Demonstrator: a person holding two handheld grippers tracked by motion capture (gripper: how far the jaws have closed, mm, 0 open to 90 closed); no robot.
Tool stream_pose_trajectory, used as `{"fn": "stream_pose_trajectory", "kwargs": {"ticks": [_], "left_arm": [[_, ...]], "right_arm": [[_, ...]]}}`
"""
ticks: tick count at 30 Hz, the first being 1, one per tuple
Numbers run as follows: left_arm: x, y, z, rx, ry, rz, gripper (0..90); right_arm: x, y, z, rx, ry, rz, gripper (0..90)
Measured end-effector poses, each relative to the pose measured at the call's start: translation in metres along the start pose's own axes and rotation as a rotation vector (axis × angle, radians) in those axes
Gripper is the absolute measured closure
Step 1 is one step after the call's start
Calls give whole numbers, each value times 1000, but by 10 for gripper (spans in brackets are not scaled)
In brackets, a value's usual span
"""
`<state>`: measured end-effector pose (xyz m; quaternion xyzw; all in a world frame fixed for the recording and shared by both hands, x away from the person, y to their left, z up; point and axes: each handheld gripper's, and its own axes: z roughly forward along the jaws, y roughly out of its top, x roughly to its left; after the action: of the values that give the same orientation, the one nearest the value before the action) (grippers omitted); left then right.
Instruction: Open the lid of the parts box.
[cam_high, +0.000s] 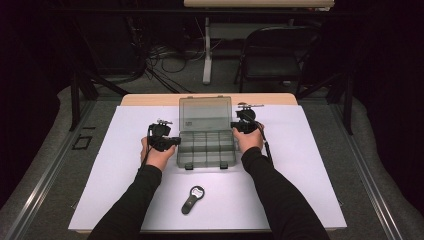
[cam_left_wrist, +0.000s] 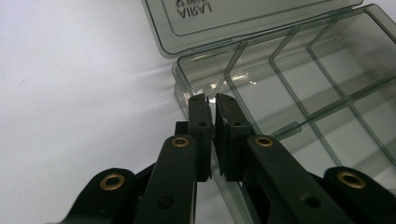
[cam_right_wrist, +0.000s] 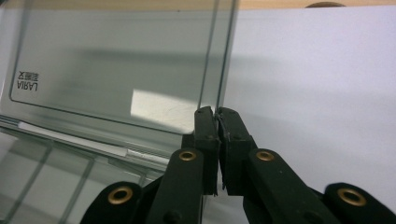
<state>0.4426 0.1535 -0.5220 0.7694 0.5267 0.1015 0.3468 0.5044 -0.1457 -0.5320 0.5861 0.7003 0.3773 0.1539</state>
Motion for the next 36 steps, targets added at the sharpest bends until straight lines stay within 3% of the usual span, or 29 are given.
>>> {"fn": "stream_pose_trajectory", "kwargs": {"ticks": [13,29,36], "left_arm": [[-1,0,0,1,6,12,855],[0,-1,0,-8,5,-6,854],[4,-1,0,-10,-26,-32,831]], "right_arm": [[3,-2,2,28,-31,-51,884],[2,-2,2,24,-25,-50,883],[3,-2,0,12,-13,-41,823]]}}
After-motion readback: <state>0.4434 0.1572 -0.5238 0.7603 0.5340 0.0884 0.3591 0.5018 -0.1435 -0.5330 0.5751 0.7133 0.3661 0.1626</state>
